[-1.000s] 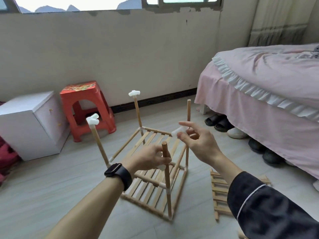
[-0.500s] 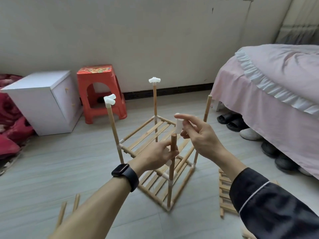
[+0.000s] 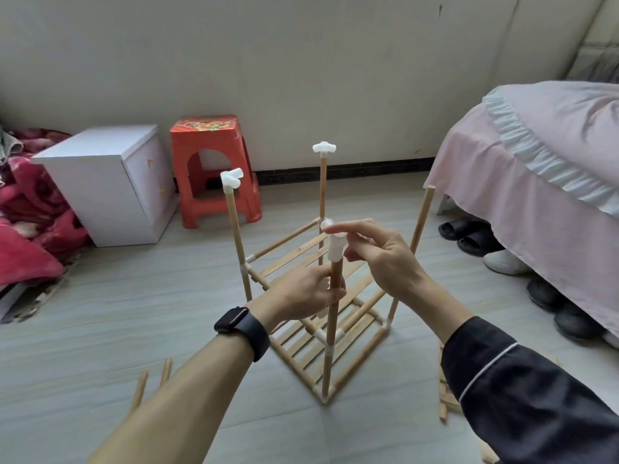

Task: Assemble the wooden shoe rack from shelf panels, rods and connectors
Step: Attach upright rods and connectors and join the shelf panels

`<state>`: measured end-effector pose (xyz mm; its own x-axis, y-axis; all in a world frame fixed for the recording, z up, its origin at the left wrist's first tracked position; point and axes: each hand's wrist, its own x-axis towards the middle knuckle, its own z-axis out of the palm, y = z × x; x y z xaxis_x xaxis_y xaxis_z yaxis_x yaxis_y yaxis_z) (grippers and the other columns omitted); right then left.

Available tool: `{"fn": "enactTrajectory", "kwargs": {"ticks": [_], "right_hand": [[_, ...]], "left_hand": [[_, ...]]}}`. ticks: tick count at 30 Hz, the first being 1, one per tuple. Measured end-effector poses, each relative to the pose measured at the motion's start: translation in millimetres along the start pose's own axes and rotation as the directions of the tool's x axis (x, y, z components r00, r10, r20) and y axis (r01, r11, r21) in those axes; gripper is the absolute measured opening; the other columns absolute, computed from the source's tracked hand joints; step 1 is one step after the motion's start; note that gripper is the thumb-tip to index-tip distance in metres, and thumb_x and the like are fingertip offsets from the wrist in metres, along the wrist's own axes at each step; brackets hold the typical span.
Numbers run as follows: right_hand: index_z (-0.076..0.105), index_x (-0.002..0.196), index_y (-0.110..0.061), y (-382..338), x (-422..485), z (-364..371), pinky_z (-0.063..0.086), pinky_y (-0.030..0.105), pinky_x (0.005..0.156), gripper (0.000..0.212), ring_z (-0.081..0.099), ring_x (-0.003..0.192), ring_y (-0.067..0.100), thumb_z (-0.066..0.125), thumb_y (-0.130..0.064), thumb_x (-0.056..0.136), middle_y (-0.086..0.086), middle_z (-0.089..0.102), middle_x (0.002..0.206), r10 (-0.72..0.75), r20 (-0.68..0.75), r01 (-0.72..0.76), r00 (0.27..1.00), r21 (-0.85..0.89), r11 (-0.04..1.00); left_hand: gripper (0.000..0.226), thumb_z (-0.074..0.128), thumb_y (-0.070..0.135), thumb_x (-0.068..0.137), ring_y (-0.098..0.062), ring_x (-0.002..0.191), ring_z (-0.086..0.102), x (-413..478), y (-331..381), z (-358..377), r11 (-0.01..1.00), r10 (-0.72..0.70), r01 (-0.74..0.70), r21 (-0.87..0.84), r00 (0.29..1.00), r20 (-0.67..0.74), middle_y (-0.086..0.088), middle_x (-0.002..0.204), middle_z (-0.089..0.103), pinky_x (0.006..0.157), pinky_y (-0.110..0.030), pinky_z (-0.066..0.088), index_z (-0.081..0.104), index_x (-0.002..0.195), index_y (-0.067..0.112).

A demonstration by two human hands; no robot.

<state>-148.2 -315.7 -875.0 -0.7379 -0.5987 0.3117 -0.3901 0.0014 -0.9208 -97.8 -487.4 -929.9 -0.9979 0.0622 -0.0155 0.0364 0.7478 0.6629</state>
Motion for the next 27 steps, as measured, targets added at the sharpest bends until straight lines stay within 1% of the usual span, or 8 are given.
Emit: {"fn": "enactTrajectory", "kwargs": {"ticks": [4,8,11,14,16,18,23,27], "right_hand": [[0.078,0.103,-0.042,2,7,15,0.054,0.023,0.083,0.043,0.061,0.093,0.008,0.049,-0.009,0.105,-0.009,0.061,0.106,-0.016,0.062,0.020,0.998,-0.067,0.998],[0.075,0.115,-0.036,3,19,28,0.057,0.032,0.087,0.034,0.063,0.101,0.020,0.051,-0.015,0.105,0.007,0.060,0.115,0.004,0.135,0.009,0.991,-0.095,0.995],[0.068,0.125,-0.033,5,27,36,0.059,0.034,0.084,0.027,0.069,0.092,0.019,0.058,-0.022,0.102,0.007,0.065,0.111,0.055,0.155,-0.049,0.986,-0.039,0.998],[0.065,0.119,-0.020,8,33,50,0.059,0.033,0.081,0.022,0.072,0.092,0.019,0.066,-0.023,0.098,0.005,0.072,0.103,0.102,0.129,-0.109,0.986,0.049,0.993],[0.069,0.113,-0.017,8,37,60,0.059,0.031,0.081,0.017,0.072,0.090,0.018,0.068,-0.022,0.097,0.006,0.074,0.096,0.099,0.117,-0.108,0.988,0.078,0.991],[0.071,0.113,-0.016,7,41,70,0.060,0.032,0.082,0.017,0.071,0.090,0.020,0.068,-0.022,0.097,0.006,0.076,0.094,0.087,0.114,-0.098,0.990,0.092,0.991],[0.073,0.113,-0.020,3,54,87,0.060,0.041,0.082,0.016,0.070,0.097,0.029,0.065,-0.022,0.099,0.012,0.075,0.101,0.044,0.111,-0.047,0.993,0.024,0.999],[0.073,0.112,-0.022,7,61,87,0.060,0.036,0.086,0.015,0.070,0.102,0.018,0.063,-0.020,0.100,0.006,0.075,0.106,0.063,0.146,-0.073,0.987,0.064,0.995]], "left_hand": [[0.002,0.065,0.039,0.094,0.000,0.092,0.059,-10,-12,-11,0.998,-0.045,0.044,-0.036,0.999,-0.021,0.020,0.093,0.066,0.076,-0.025,0.046,0.064,0.092,0.040],[0.007,0.067,0.037,0.093,0.001,0.095,0.059,-23,-26,-22,0.992,-0.097,0.093,-0.088,0.994,-0.049,0.018,0.097,0.066,0.079,-0.025,0.046,0.064,0.089,0.042],[0.011,0.070,0.035,0.088,0.011,0.085,0.058,-32,-37,-31,0.985,-0.137,0.126,-0.118,0.987,-0.088,0.020,0.088,0.067,0.072,-0.019,0.042,0.067,0.083,0.043],[0.009,0.070,0.035,0.087,0.015,0.086,0.056,-40,-49,-37,0.979,-0.169,0.152,-0.134,0.978,-0.124,0.026,0.087,0.067,0.072,-0.019,0.042,0.069,0.084,0.043],[0.006,0.070,0.037,0.087,0.011,0.085,0.059,-44,-55,-39,0.975,-0.194,0.170,-0.146,0.967,-0.167,0.028,0.087,0.066,0.073,-0.022,0.047,0.068,0.088,0.043],[0.002,0.066,0.041,0.086,0.002,0.081,0.063,-47,-60,-41,0.971,-0.231,0.208,-0.117,0.945,-0.232,0.018,0.083,0.068,0.074,-0.027,0.053,0.066,0.089,0.041],[0.008,0.055,0.045,0.082,-0.008,0.073,0.065,-52,-63,-43,0.948,-0.295,0.318,0.015,0.895,-0.335,0.013,0.074,0.068,0.069,-0.036,0.056,0.058,0.085,0.038],[0.007,0.054,0.040,0.081,-0.013,0.068,0.065,-49,-61,-44,0.937,-0.306,0.344,0.057,0.889,-0.342,0.008,0.071,0.067,0.067,-0.040,0.057,0.055,0.083,0.033]]}}
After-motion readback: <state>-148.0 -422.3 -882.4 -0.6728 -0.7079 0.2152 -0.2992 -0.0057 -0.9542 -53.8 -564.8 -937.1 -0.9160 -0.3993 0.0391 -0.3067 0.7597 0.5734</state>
